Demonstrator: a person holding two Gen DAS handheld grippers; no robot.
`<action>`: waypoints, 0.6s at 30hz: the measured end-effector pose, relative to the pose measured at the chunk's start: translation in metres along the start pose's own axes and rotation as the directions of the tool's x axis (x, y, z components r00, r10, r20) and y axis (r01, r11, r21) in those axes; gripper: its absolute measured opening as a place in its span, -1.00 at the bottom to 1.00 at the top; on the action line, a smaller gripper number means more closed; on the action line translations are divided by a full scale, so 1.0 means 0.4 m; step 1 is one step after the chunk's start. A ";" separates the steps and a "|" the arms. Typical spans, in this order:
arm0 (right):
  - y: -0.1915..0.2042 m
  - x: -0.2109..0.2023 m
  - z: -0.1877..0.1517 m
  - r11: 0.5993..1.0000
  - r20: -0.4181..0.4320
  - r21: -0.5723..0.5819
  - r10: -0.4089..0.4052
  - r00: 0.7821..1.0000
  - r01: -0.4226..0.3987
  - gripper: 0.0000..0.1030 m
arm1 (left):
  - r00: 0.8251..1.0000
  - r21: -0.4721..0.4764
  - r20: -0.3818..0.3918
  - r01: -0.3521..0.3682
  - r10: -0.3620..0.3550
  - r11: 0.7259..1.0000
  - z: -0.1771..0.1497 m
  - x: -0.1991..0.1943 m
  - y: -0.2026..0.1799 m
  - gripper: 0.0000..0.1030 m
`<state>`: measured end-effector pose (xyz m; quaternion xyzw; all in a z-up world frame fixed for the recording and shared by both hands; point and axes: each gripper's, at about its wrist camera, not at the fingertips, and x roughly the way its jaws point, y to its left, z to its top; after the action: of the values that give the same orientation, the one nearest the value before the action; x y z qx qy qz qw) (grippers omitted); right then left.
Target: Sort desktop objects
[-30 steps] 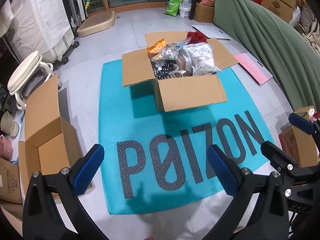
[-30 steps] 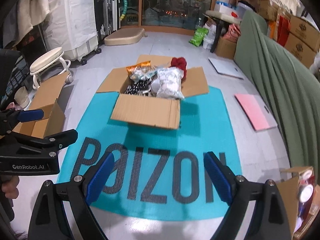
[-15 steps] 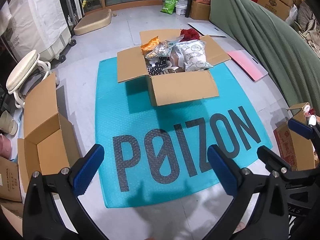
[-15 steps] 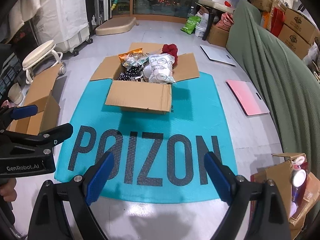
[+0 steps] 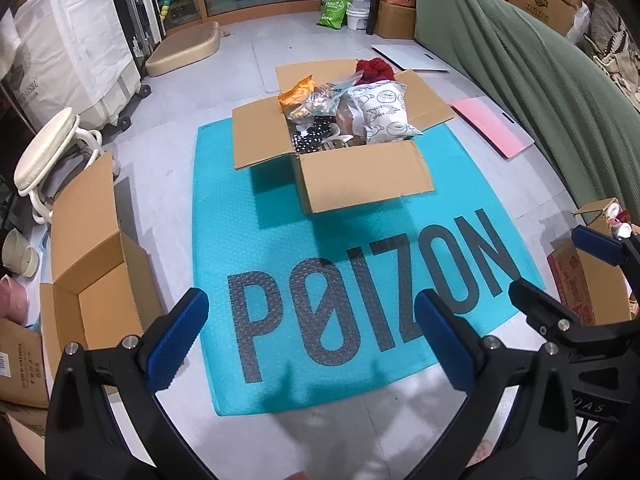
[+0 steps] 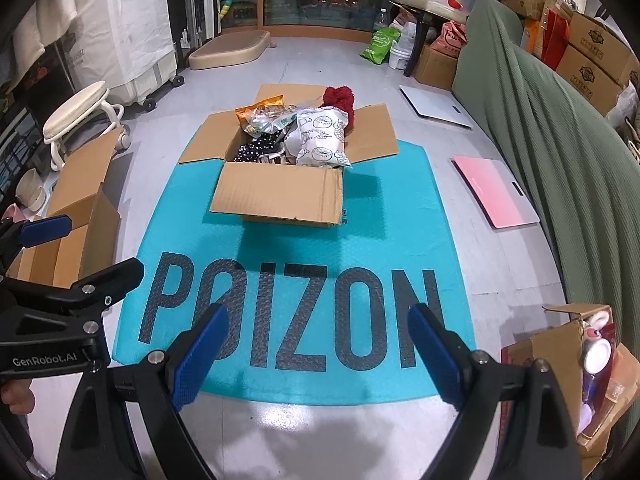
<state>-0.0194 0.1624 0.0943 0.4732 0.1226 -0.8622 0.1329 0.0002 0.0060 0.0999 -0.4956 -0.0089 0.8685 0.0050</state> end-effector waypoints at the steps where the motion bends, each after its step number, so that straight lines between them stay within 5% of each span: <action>1: -0.001 0.001 0.001 1.000 0.000 0.000 0.001 1.000 -0.001 0.79 | 1.000 -0.002 0.000 0.000 0.000 1.000 0.000 0.000 0.004 1.00; 18: 0.002 0.010 0.009 1.000 0.004 -0.017 -0.005 1.000 0.005 0.79 | 1.000 -0.018 -0.015 -0.004 0.004 1.000 -0.004 0.007 0.010 1.00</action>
<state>-0.0240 0.1600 0.0928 0.4701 0.1312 -0.8623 0.1349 0.0001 0.0022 0.0966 -0.5022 -0.0156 0.8646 -0.0012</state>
